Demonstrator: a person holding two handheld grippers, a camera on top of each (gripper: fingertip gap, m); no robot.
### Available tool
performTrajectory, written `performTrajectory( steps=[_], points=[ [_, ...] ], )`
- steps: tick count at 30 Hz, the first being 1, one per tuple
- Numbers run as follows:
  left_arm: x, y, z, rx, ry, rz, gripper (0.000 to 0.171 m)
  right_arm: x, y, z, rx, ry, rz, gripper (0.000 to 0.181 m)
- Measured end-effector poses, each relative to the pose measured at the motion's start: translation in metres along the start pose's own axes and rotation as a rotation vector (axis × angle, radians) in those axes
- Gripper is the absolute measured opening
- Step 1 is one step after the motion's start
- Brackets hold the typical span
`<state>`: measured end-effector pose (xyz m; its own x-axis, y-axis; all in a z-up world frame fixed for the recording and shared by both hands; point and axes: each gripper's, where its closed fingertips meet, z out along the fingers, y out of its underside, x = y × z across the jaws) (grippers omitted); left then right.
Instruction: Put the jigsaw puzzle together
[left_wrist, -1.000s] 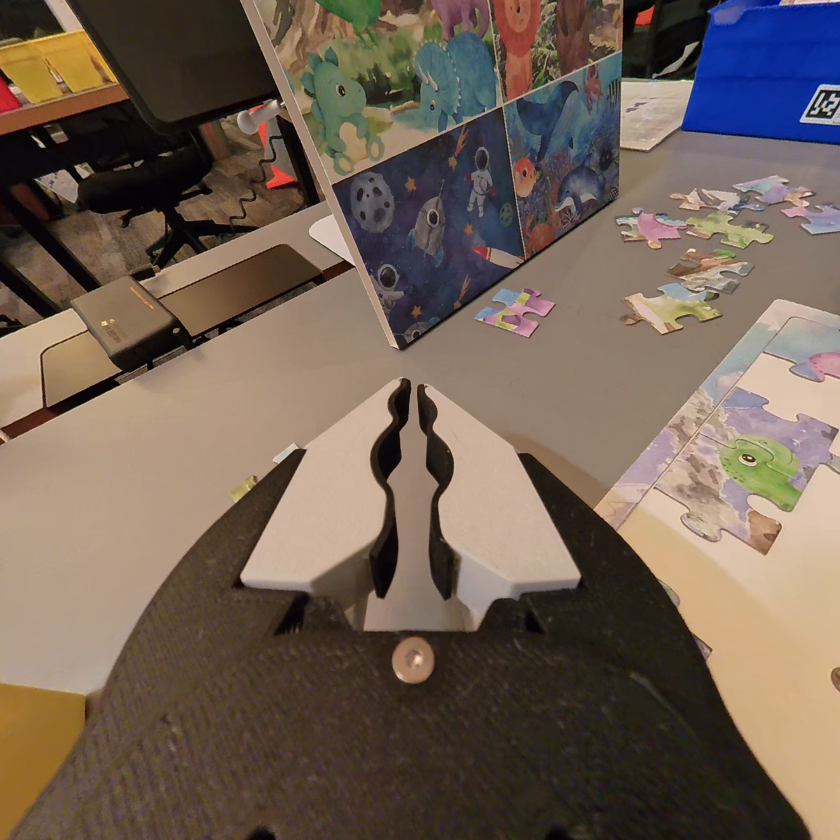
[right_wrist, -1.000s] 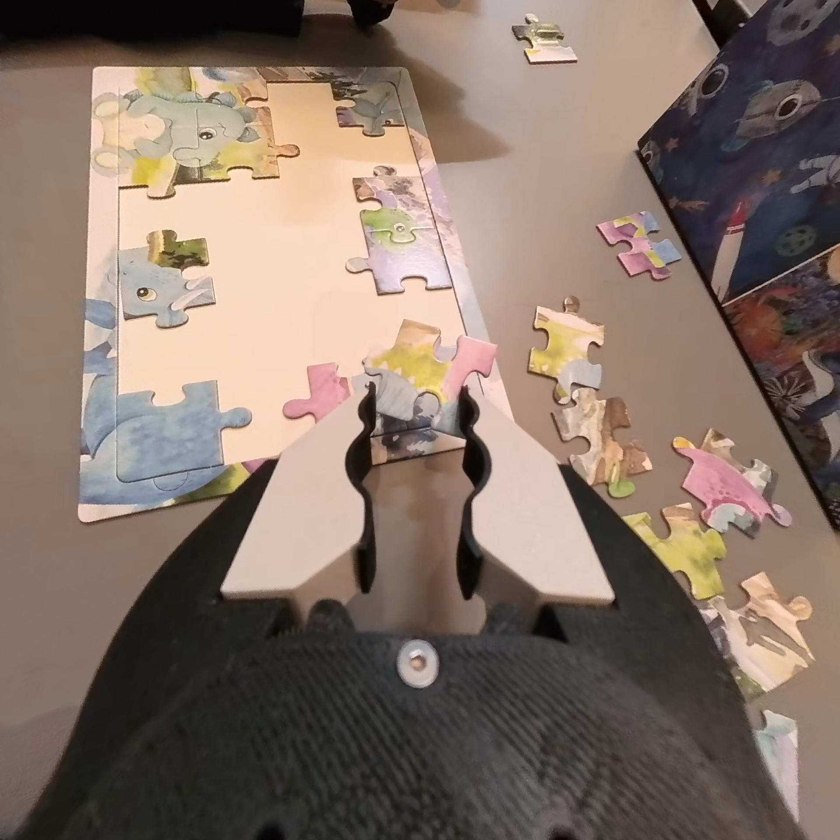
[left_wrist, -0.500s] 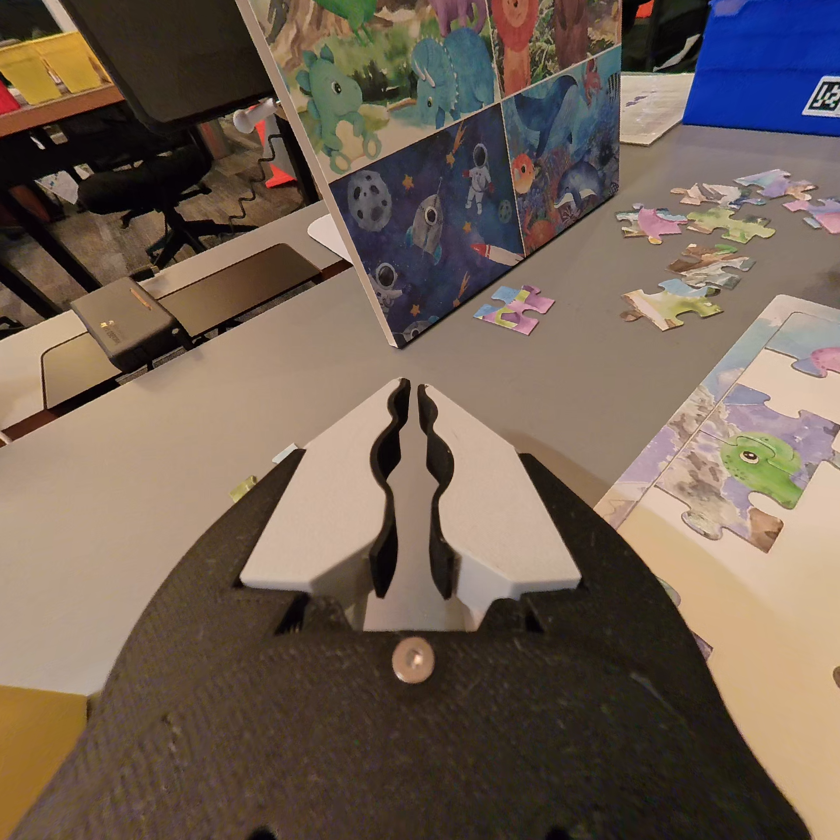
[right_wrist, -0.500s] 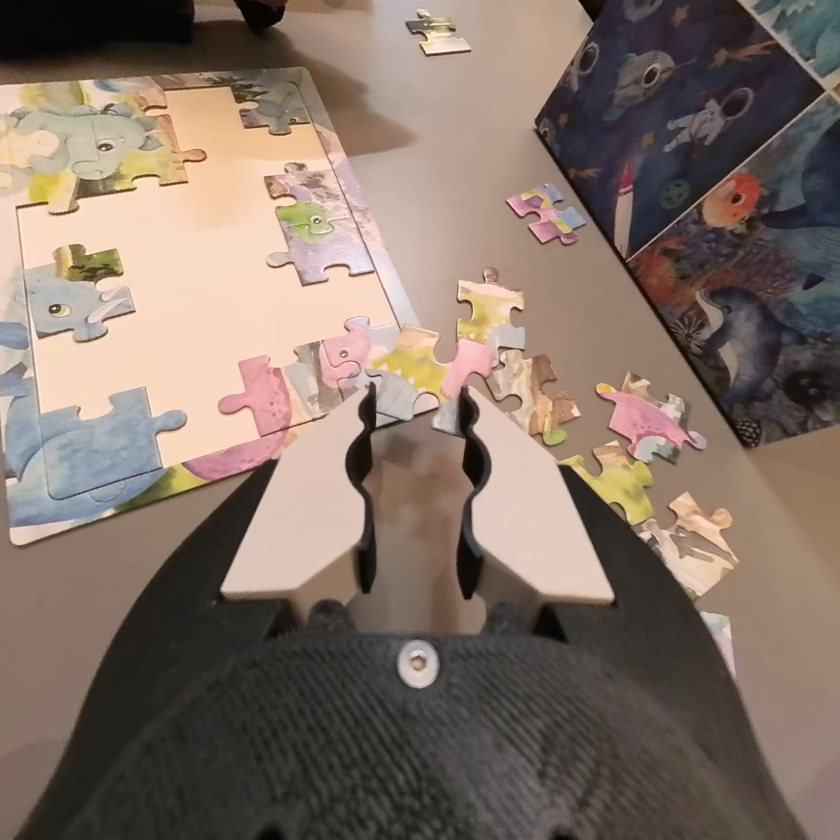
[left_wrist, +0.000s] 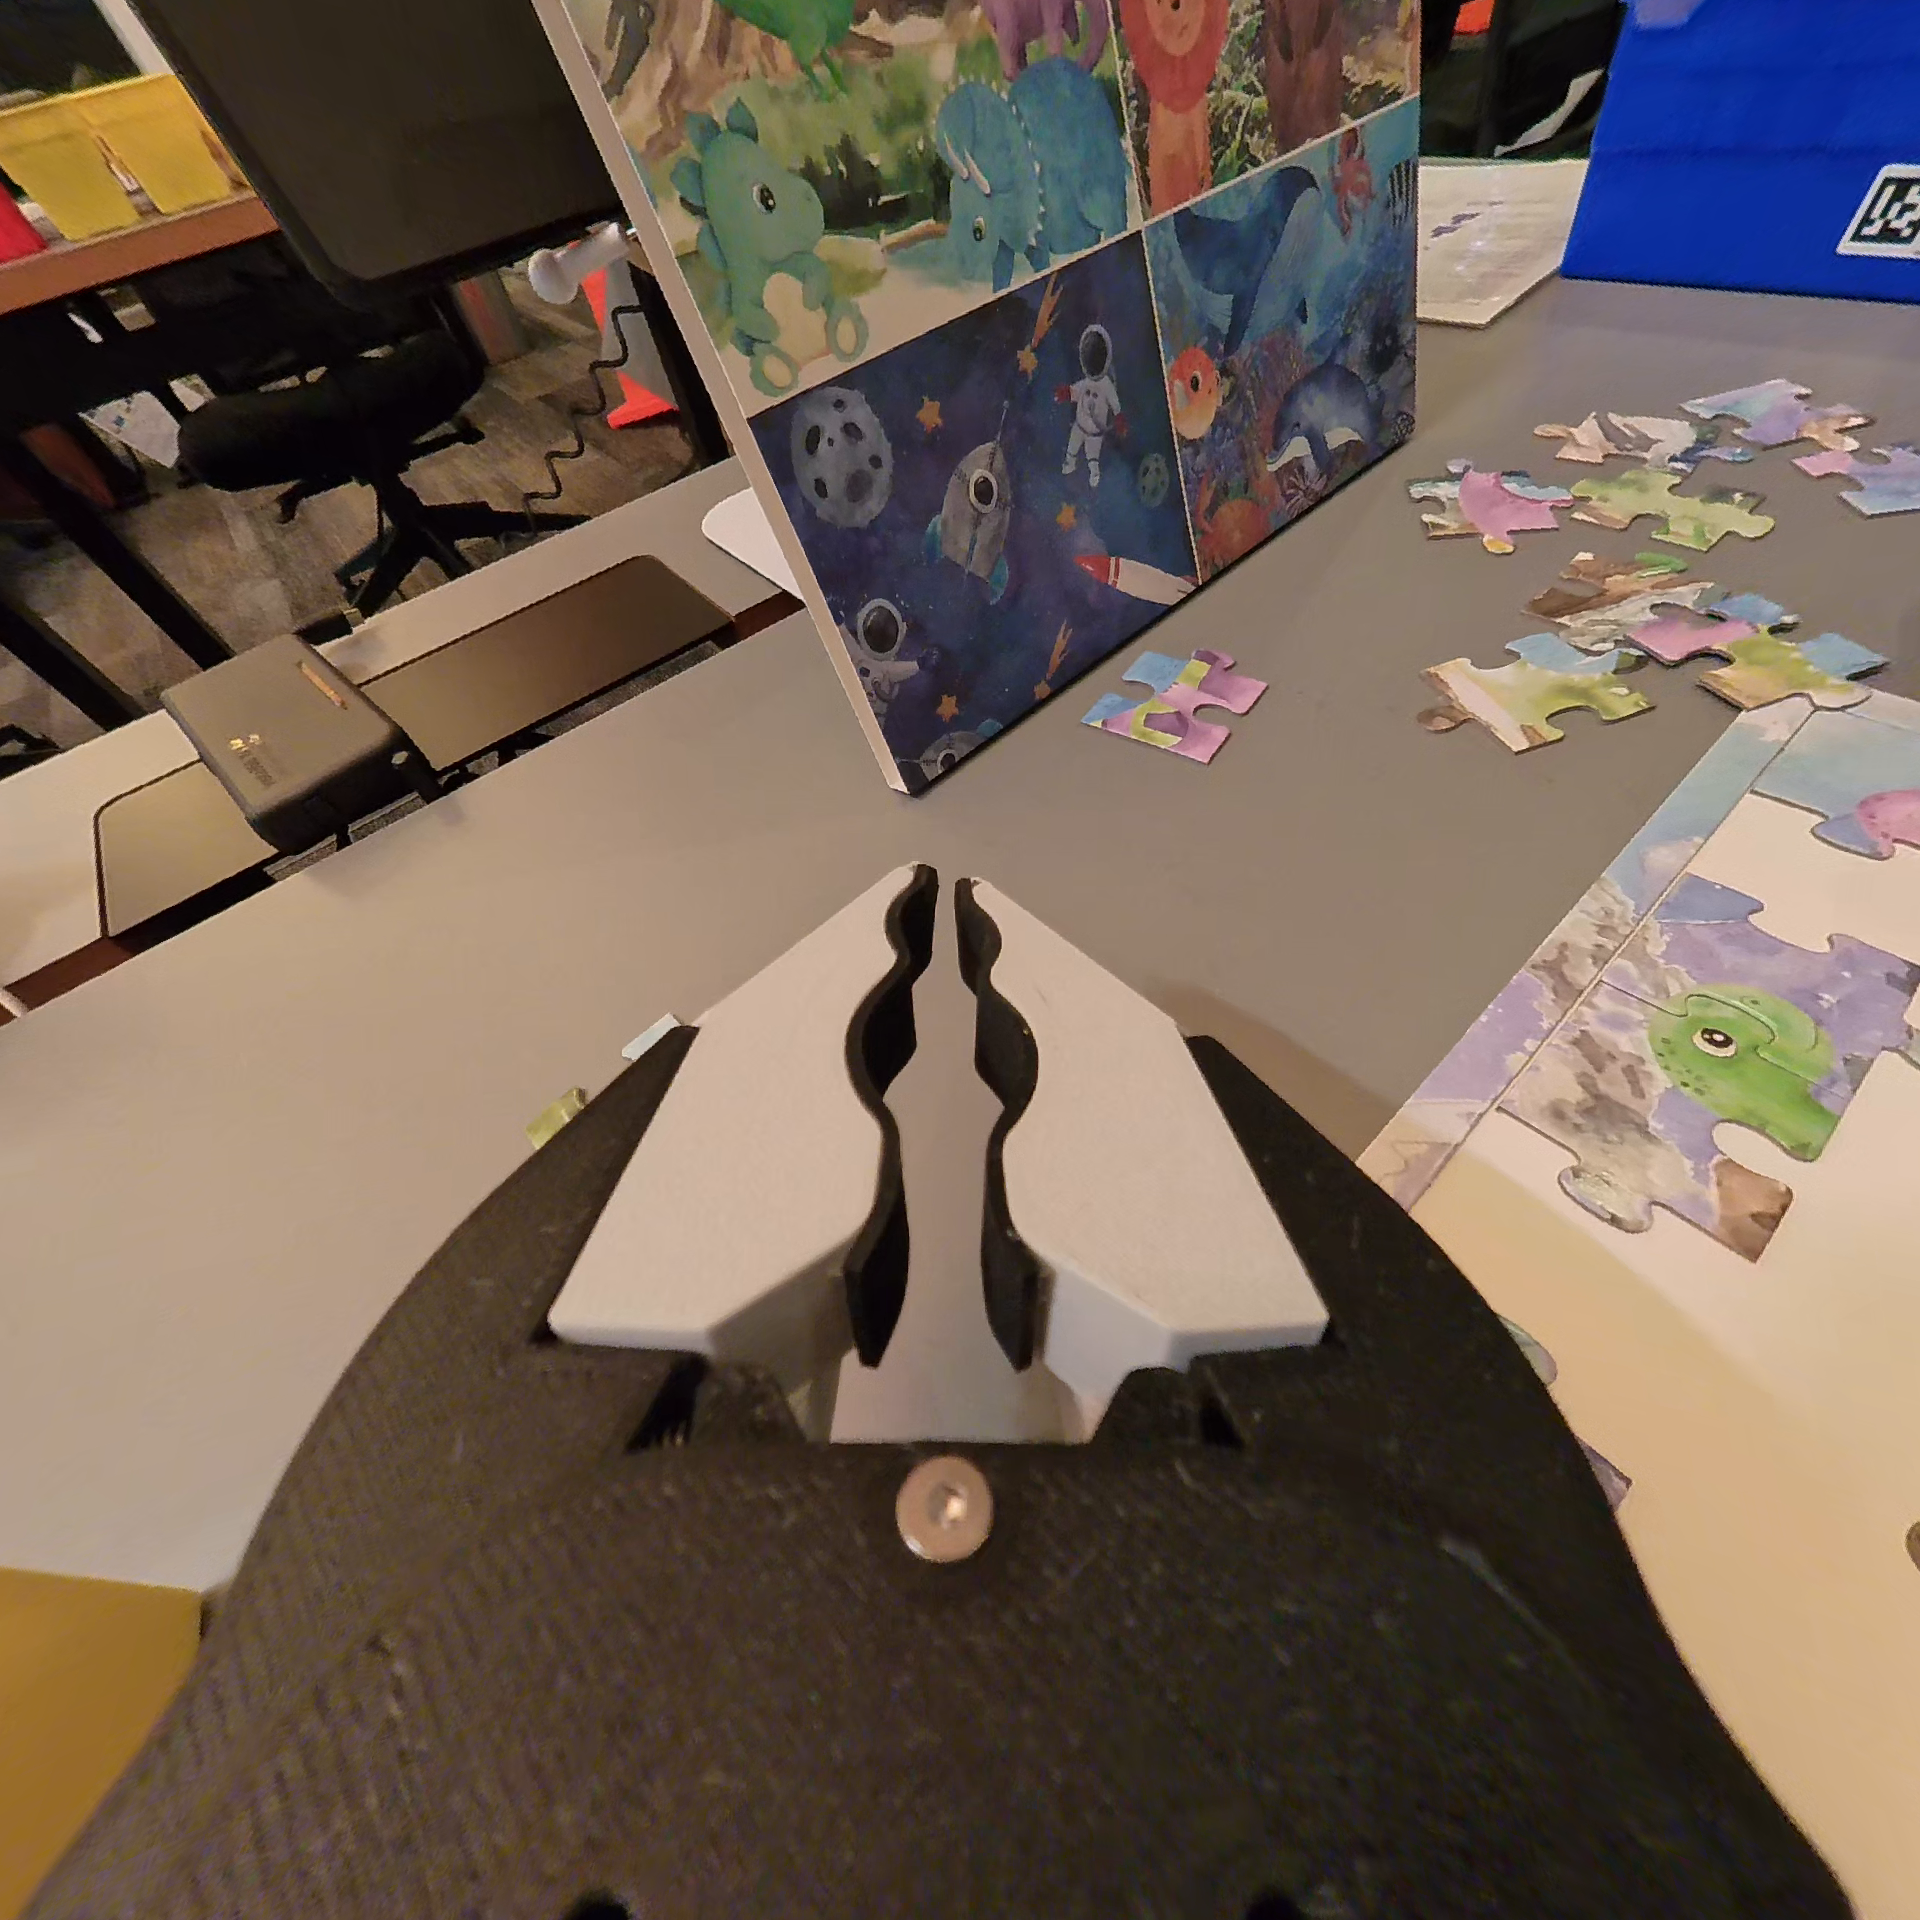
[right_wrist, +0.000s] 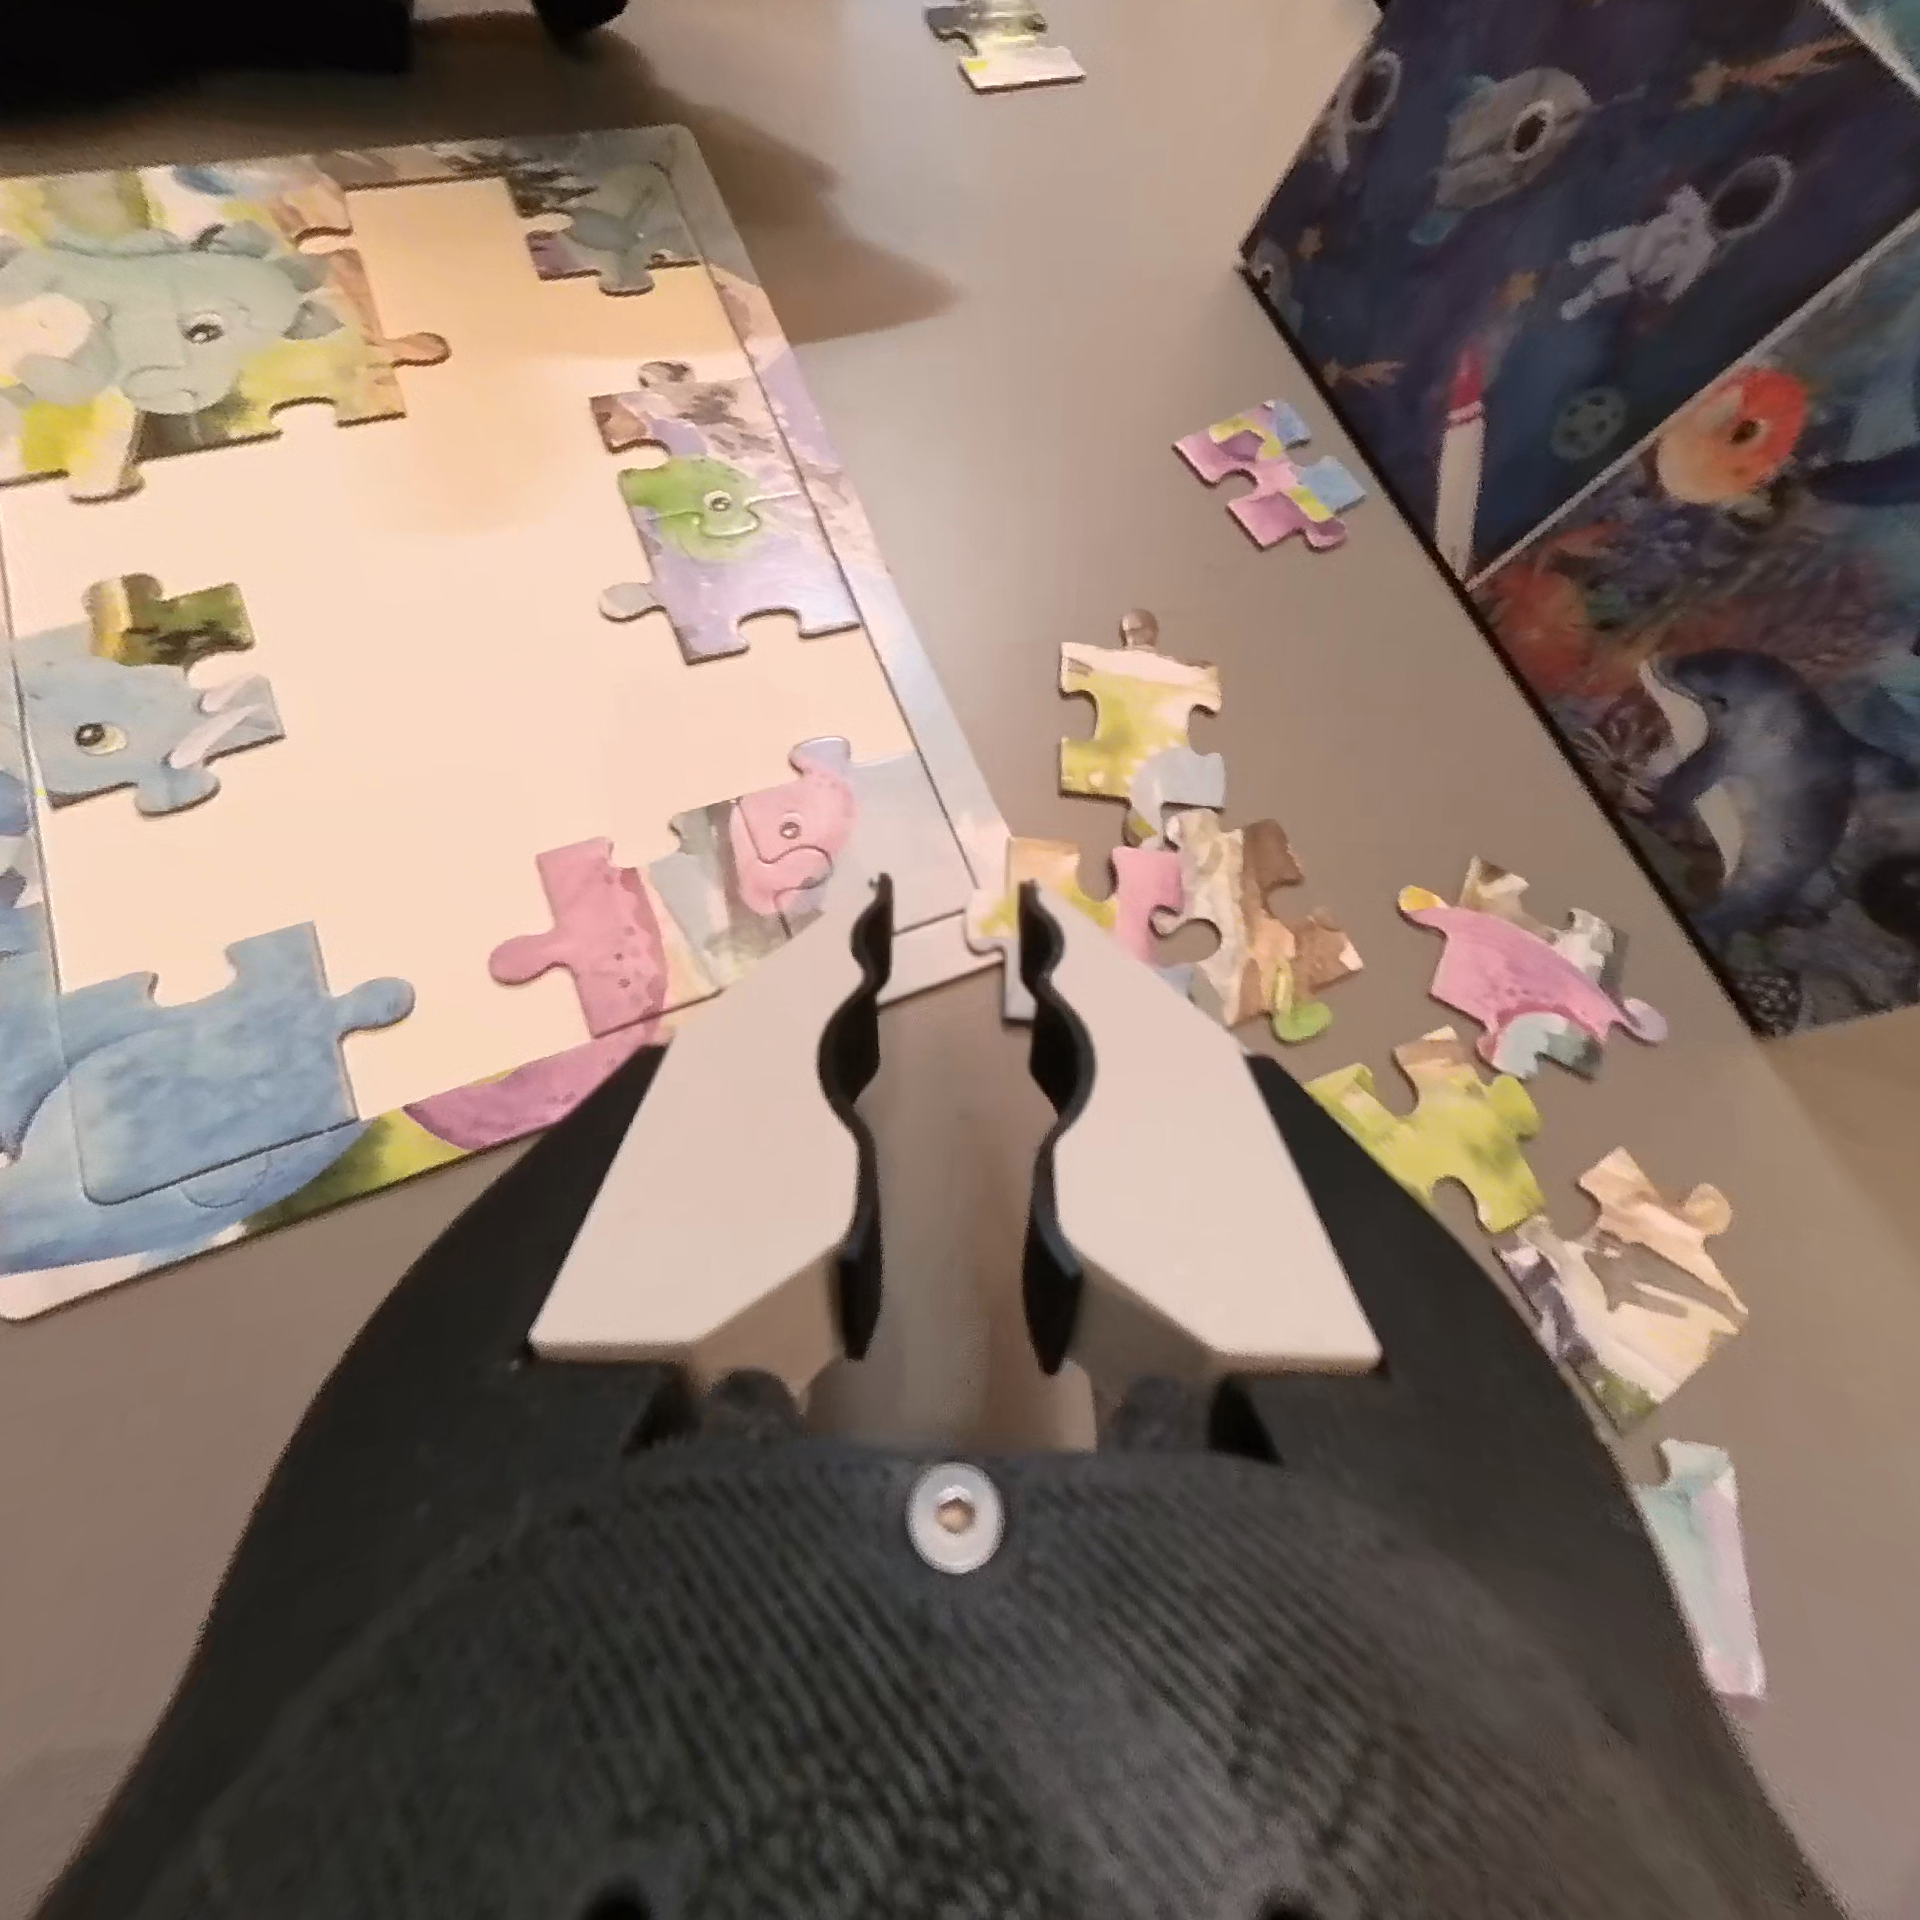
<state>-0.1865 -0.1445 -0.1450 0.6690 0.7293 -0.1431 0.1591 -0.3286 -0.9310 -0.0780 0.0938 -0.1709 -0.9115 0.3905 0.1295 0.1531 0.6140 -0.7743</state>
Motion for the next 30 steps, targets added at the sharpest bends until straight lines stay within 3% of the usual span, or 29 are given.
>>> performTrajectory(
  steps=[6, 14, 24, 30],
  points=[
    [0.003, 0.000, 0.001, -0.003, 0.005, 0.011, 0.001, 0.021, 0.018, 0.003, -0.034, 0.033, 0.170, 0.044],
    [0.002, 0.000, 0.001, -0.005, 0.000, 0.015, 0.001, 0.011, 0.036, 0.013, -0.116, -0.058, 0.264, 0.044],
    [0.002, 0.001, 0.001, -0.007, 0.001, 0.015, 0.001, -0.016, 0.027, 0.012, -0.081, -0.233, 0.283, 0.032],
    [0.003, 0.001, 0.001, -0.009, 0.002, 0.019, 0.001, 0.008, 0.024, 0.011, -0.059, -0.067, 0.207, 0.038]
  ],
)
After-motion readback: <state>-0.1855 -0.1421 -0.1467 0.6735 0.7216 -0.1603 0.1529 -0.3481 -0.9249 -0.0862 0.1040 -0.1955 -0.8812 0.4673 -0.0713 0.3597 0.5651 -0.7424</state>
